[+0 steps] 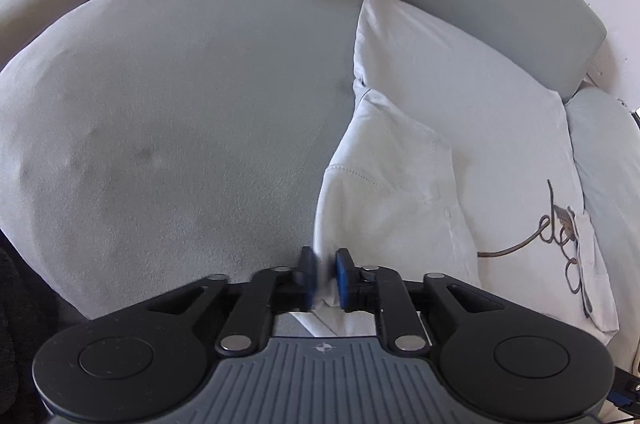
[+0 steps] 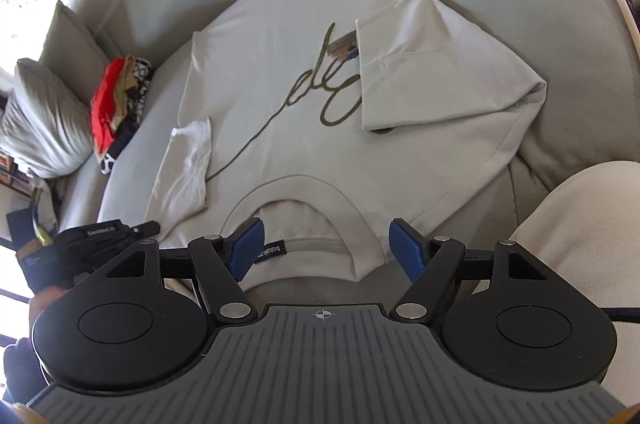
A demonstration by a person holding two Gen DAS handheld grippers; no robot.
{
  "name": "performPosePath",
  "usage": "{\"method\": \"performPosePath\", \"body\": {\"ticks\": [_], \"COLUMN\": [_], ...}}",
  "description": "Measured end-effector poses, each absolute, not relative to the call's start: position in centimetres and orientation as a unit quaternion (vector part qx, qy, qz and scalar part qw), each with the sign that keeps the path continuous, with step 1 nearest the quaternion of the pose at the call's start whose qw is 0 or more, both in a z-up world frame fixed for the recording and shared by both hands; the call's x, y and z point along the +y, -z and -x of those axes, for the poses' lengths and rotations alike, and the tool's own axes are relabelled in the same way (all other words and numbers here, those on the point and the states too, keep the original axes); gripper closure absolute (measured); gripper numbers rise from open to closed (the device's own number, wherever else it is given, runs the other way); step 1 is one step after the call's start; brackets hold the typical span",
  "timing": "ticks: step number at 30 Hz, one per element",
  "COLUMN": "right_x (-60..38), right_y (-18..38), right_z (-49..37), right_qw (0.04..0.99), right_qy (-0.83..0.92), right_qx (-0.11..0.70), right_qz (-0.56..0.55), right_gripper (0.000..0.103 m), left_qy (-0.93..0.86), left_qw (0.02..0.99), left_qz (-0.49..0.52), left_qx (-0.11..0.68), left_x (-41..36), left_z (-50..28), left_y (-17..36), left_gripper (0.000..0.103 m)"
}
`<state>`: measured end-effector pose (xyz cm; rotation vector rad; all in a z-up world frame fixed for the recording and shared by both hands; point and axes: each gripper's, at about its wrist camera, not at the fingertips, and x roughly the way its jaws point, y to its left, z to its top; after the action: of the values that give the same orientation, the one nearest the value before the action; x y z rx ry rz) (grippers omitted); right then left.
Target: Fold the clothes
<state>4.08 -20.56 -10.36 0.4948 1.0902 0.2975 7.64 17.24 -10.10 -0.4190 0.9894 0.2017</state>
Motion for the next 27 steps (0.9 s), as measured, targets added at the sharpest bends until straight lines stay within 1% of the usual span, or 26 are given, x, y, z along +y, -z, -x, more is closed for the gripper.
{"method": "performPosePath", "body": {"ticks": [1, 3, 4, 5, 6, 7, 8, 9, 14, 17, 21, 25, 27], "right_x": [-20.7, -21.0, -21.1, -21.3, -21.5, -21.6, -21.7, -21.6, -22.1, -22.9, -22.9, -22.4, -22.2], "right_y": [10.3, 10.3, 10.3, 10.3, 10.3, 10.3, 10.2, 10.1, 10.2, 10.9, 12.0, 13.0, 14.0], "right_z": [-4.1, -4.2, -4.2, -4.3, -4.3, -4.4, -4.4, -4.6, -7.1, -9.9, -13.9, -16.5, -16.9], "right_qw": [0.818, 0.825, 0.828, 0.830, 0.834, 0.839, 0.845, 0.852, 0.872, 0.870, 0.869, 0.873, 0.867], "right_qy": [-0.136, -0.124, -0.118, -0.114, -0.113, -0.113, -0.114, -0.112, -0.088, -0.065, -0.049, -0.047, -0.042], "right_qx": [0.508, 0.502, 0.499, 0.495, 0.488, 0.479, 0.470, 0.462, 0.443, 0.449, 0.454, 0.453, 0.466], "right_qz": [-0.231, -0.229, -0.229, -0.231, -0.231, -0.231, -0.227, -0.219, -0.192, -0.193, -0.188, -0.177, -0.173], "right_gripper": [0.029, 0.029, 0.029, 0.036, 0.050, 0.060, 0.081, 0.087, 0.088, 0.087, 0.086, 0.085, 0.077], "left_qy": [-0.099, -0.110, -0.118, -0.123, -0.123, -0.118, -0.111, -0.104, -0.087, -0.092, -0.089, -0.082, -0.065], "left_qw": [0.858, 0.864, 0.869, 0.875, 0.882, 0.886, 0.891, 0.894, 0.900, 0.897, 0.883, 0.884, 0.886], "left_qz": [0.196, 0.185, 0.179, 0.173, 0.169, 0.169, 0.170, 0.170, 0.134, 0.111, 0.092, 0.037, 0.004], "left_qx": [0.465, 0.454, 0.446, 0.434, 0.423, 0.415, 0.407, 0.402, 0.406, 0.417, 0.452, 0.459, 0.458], "left_x": [17.0, 16.9, 16.9, 17.1, 17.1, 17.1, 17.2, 17.0, 15.6, 14.3, 13.8, 12.0, 10.8], "left_z": [-7.5, -7.1, -7.0, -6.7, -6.6, -6.7, -6.7, -7.1, -9.8, -11.8, -14.3, -14.0, -12.9], "left_y": [9.8, 9.0, 8.6, 8.1, 7.7, 7.3, 7.0, 6.8, 6.7, 7.8, 10.4, 11.3, 11.1], "left_gripper": [0.065, 0.067, 0.072, 0.081, 0.084, 0.087, 0.088, 0.088, 0.088, 0.087, 0.087, 0.086, 0.082]}}
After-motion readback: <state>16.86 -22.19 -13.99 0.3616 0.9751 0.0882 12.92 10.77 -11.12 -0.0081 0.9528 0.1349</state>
